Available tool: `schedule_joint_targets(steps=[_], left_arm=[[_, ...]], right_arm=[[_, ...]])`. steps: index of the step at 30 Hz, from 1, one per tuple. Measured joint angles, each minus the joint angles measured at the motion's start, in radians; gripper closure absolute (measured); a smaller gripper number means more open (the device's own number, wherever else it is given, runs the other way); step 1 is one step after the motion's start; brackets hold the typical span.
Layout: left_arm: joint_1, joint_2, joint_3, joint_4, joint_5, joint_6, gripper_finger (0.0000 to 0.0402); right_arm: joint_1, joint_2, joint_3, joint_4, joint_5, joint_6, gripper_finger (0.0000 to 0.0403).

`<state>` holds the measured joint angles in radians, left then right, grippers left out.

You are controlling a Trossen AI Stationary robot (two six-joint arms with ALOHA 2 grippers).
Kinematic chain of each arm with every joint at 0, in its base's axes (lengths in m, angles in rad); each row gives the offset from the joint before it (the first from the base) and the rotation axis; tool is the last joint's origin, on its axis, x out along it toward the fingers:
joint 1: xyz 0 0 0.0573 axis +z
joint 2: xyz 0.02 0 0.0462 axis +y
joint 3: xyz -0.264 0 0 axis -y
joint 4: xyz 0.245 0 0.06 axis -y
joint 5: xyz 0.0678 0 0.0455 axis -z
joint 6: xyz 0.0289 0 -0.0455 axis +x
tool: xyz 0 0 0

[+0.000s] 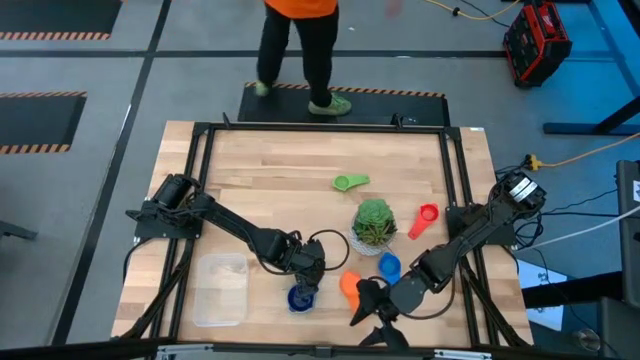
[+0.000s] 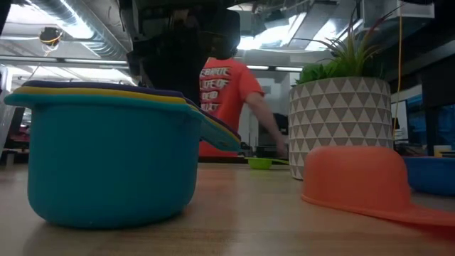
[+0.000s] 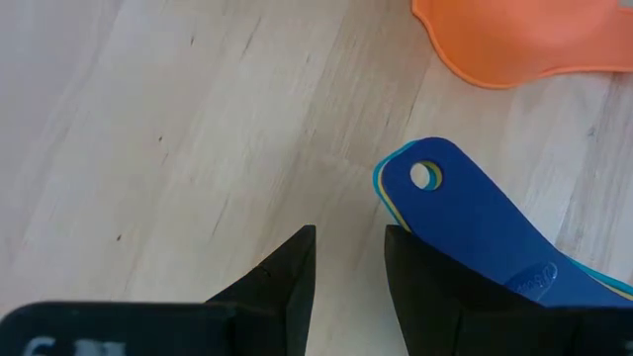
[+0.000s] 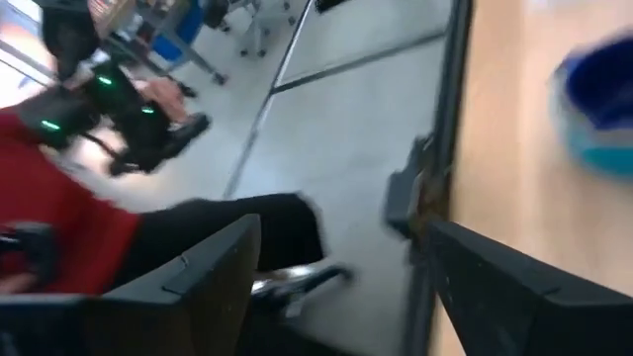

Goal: Nest measuring cups in basket
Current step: Stack the orange measuring cup on top of the dark blue measuring cup

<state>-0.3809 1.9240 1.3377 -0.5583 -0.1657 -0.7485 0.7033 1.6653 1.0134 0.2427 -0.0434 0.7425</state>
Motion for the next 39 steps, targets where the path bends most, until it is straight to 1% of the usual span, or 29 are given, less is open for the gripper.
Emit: schedule_joint_targets(steps=[2,4,5,7,10,11,12,14,16,20,28,32,39], left_arm=[[0.000,0.000,0.000,0.000,0.000,0.000,0.0286],[0.000,0.000,0.000,0.000,-0.001,0.000,0.0286],[0.000,0.000,0.000,0.000,-0.001,0.000,0.0286],[0.000,0.000,0.000,0.000,-0.001,0.000,0.0286],[0.000,0.000,0.000,0.000,-0.001,0.000,0.0286],[0.000,0.000,0.000,0.000,-0.001,0.000,0.0286],[0.000,0.000,0.000,0.000,-0.002,0.000,0.0286],[0.000,0.000,0.000,0.001,-0.004,0.000,0.0286],[0.000,0.000,0.000,0.000,-0.008,0.001,0.0286],[-0.002,0.000,0.000,0.001,-0.010,0.001,0.0286],[-0.002,0.000,0.000,0.006,-0.015,0.001,0.0286],[-0.002,0.000,0.000,0.007,-0.016,0.001,0.0286],[-0.002,0.000,0.000,0.010,-0.016,0.001,0.0286]], right_arm=[[0.000,-0.004,0.001,-0.008,-0.049,0.078,0.0119],[0.001,-0.006,0.024,-0.073,-0.064,0.138,0.0119],[0.005,-0.006,0.047,-0.128,-0.065,0.159,0.0119],[0.015,-0.008,0.112,-0.297,-0.059,0.192,0.0119],[0.030,-0.008,0.235,-0.578,-0.012,0.238,0.0119],[0.034,-0.010,0.272,-0.662,0.031,0.285,0.0119],[0.037,-0.012,0.302,-0.727,0.048,0.310,0.0119],[0.039,-0.010,0.355,-0.793,0.097,0.376,0.0119],[0.037,-0.010,0.378,-0.806,0.116,0.398,0.0119],[0.037,-0.004,0.373,-0.804,0.122,0.416,0.0119],[0.020,0.076,0.371,-0.836,0.131,0.404,0.0119],[0.004,0.109,0.371,-0.873,0.106,0.379,0.0119],[-0.008,0.108,0.371,-0.975,0.099,0.294,0.0119]])
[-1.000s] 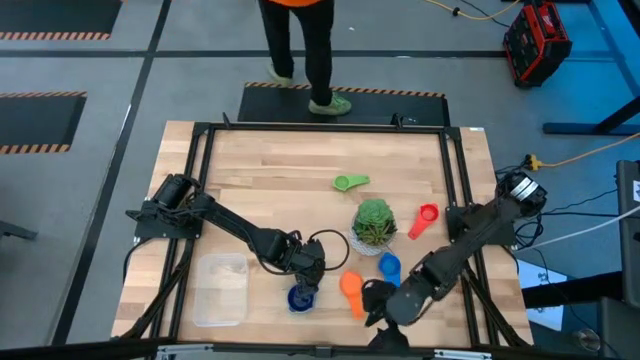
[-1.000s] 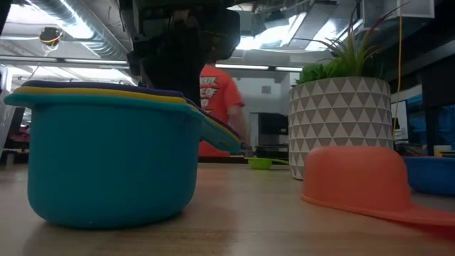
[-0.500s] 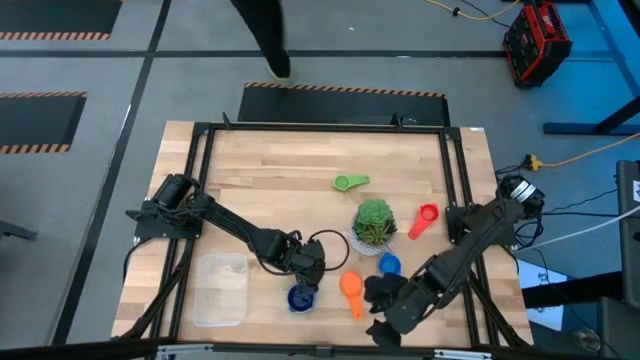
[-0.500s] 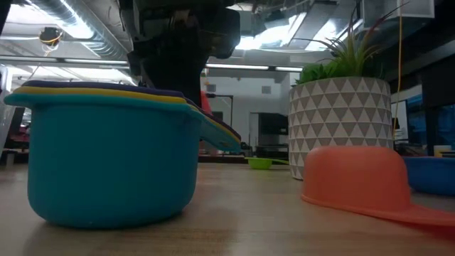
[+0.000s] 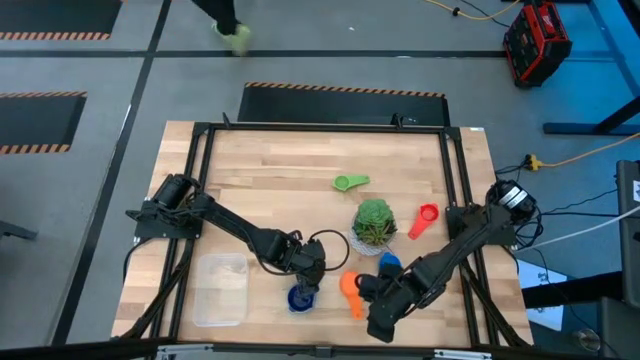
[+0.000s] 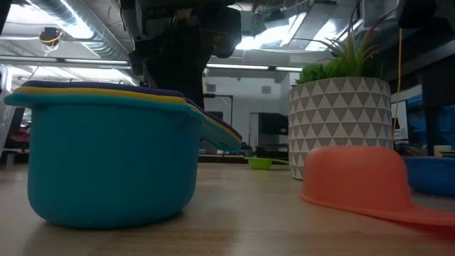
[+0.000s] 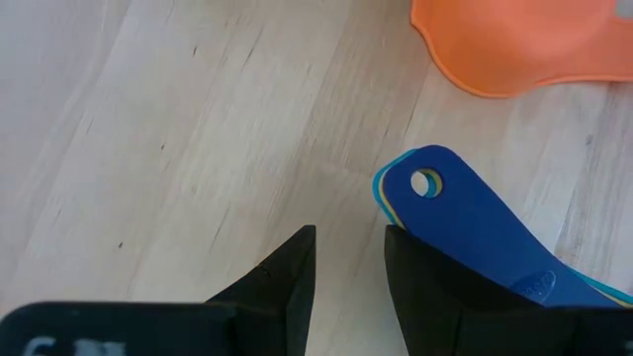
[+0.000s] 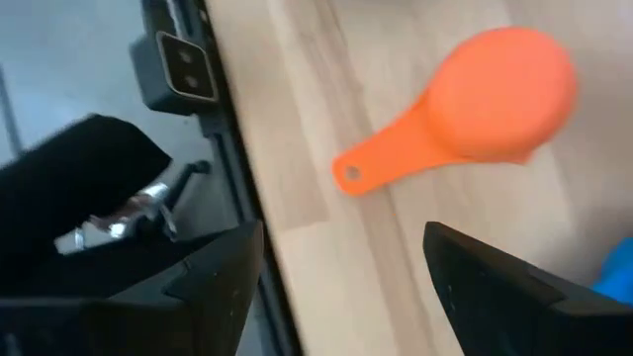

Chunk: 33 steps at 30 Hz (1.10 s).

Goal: Nest measuring cups in basket
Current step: Stack the orange measuring cup on top of the dark blue measuring cup

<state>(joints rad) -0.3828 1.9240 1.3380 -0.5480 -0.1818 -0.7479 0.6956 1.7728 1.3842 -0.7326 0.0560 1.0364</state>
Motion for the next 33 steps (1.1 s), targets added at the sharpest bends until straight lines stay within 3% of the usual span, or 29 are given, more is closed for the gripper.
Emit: schedule_joint_targets(steps=[12,18,33], left_arm=[[0.000,0.000,0.000,0.004,0.000,0.000,0.0286],[0.000,0.000,0.000,0.004,0.000,0.000,0.0286],[0.000,0.000,0.000,0.011,0.000,0.000,0.0286]], right_arm=[[-0.006,0.000,0.000,0.002,0.011,0.046,0.0119],[-0.023,0.006,0.000,-0.008,0.057,-0.008,0.0119],[-0.055,0.017,-0.001,-0.041,0.232,-0.390,0.0119]])
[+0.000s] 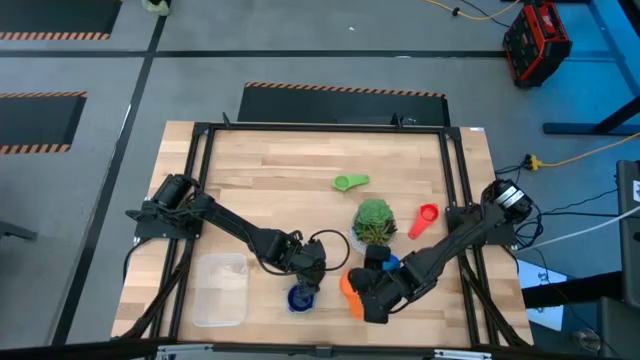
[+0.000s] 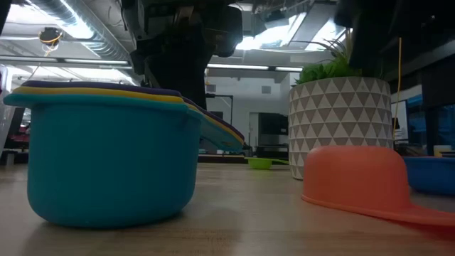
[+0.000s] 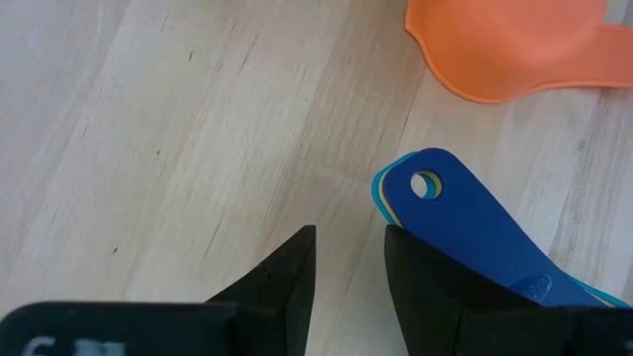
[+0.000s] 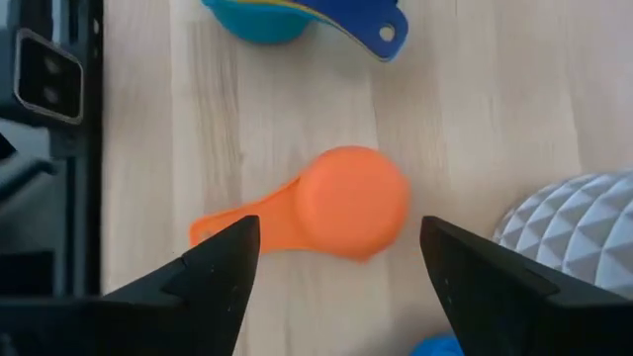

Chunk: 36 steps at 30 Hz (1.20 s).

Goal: Nest measuring cups in basket
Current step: Stack the orange measuring cup on top of the dark blue measuring cup

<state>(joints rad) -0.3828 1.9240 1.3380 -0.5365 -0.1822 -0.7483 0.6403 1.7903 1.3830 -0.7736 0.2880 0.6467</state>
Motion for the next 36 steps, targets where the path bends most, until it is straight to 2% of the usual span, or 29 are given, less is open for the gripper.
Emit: schedule_joint_targets(steps=[9,18,23,30,36], left_arm=[[0.000,0.000,0.000,0.009,0.000,0.000,0.0286],[0.000,0.000,0.000,0.016,0.000,0.000,0.0286],[0.000,0.000,0.000,0.016,0.000,0.000,0.0286],[0.000,0.000,0.000,0.016,0.000,0.000,0.0286],[0.000,0.000,0.000,0.016,0.000,0.000,0.0286]], right_arm=[[-0.004,0.028,0.000,0.014,0.072,-0.174,0.0119],[-0.010,0.074,0.000,0.026,0.053,-0.229,0.0119],[-0.016,0.083,0.000,0.031,0.086,-0.263,0.0119],[-0.033,0.083,0.000,0.036,0.058,-0.263,0.0114],[-0.055,0.083,0.000,0.036,0.010,-0.263,0.0089]])
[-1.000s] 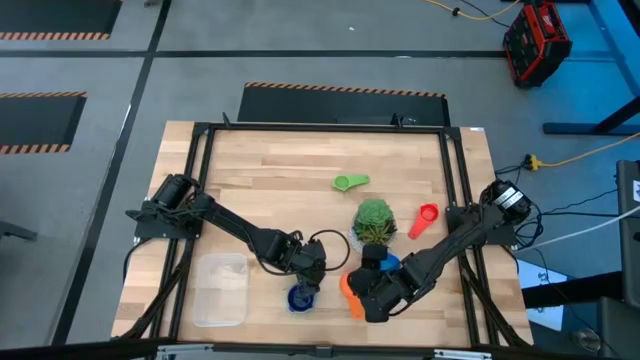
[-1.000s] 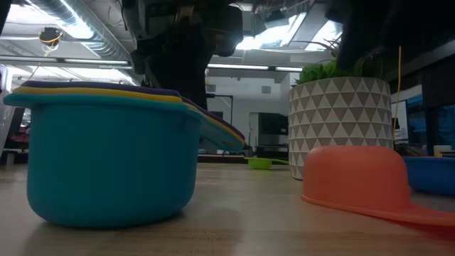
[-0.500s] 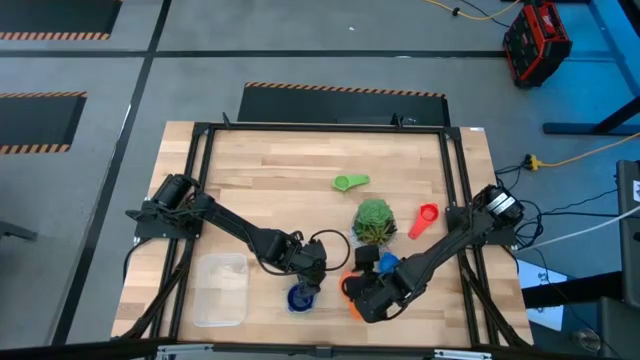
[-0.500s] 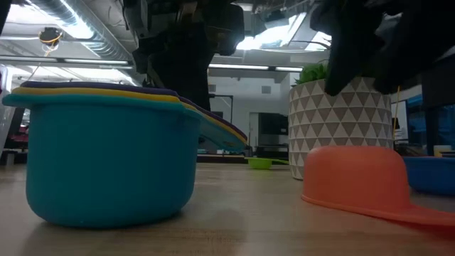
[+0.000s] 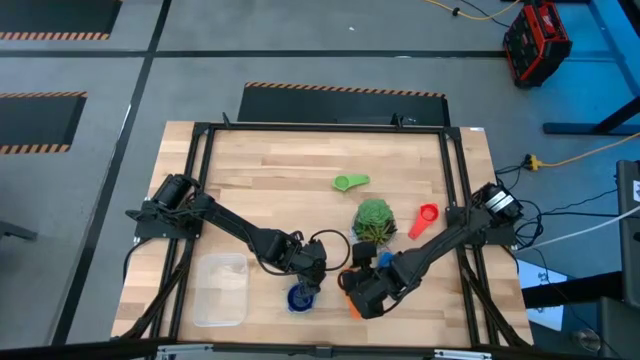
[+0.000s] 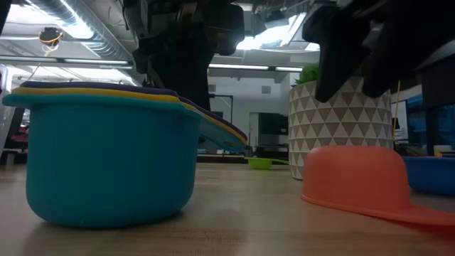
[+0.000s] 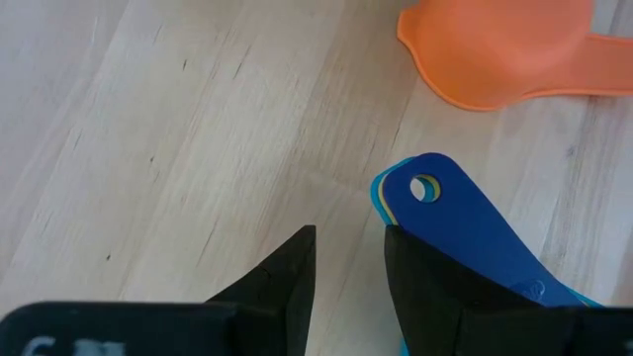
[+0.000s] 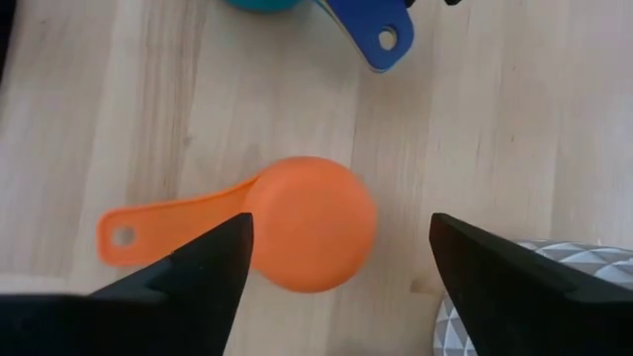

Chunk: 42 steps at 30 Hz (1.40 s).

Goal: Nest measuring cups in basket
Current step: Stack the orange measuring cup on top of the dark blue measuring cup

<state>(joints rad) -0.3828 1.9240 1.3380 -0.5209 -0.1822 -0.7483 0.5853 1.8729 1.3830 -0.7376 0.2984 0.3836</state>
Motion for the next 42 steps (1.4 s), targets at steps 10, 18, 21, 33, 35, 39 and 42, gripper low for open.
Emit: schedule_joint_targets(steps=[10,18,21,33,35,39,42], left_arm=[[0.000,0.000,0.000,0.000,0.000,0.000,0.0286],[0.000,0.000,0.000,-0.001,-0.015,0.000,0.0286],[0.000,0.000,0.000,-0.002,-0.015,0.000,0.0286],[0.000,-0.060,0.000,-0.034,-0.014,0.001,0.0286],[0.000,-0.076,0.000,-0.040,-0.013,0.001,0.0286],[-0.007,-0.109,0.000,-0.053,-0.014,0.015,0.0286],[-0.016,-0.132,0.000,-0.061,-0.017,0.023,0.0286]], right_arm=[[-0.022,0.000,0.000,0.034,-0.012,0.030,0.0048],[-0.019,0.001,0.000,0.082,-0.013,-0.044,0.0048],[-0.019,0.018,0.002,0.078,-0.014,-0.021,0.0048],[-0.032,0.101,0.002,0.074,-0.085,-0.023,0.0048],[-0.042,0.103,0.002,0.074,-0.084,-0.021,0.0048],[-0.057,0.104,0.002,0.074,-0.099,-0.021,0.0048],[-0.066,0.105,0.002,0.074,-0.143,-0.021,0.0048]])
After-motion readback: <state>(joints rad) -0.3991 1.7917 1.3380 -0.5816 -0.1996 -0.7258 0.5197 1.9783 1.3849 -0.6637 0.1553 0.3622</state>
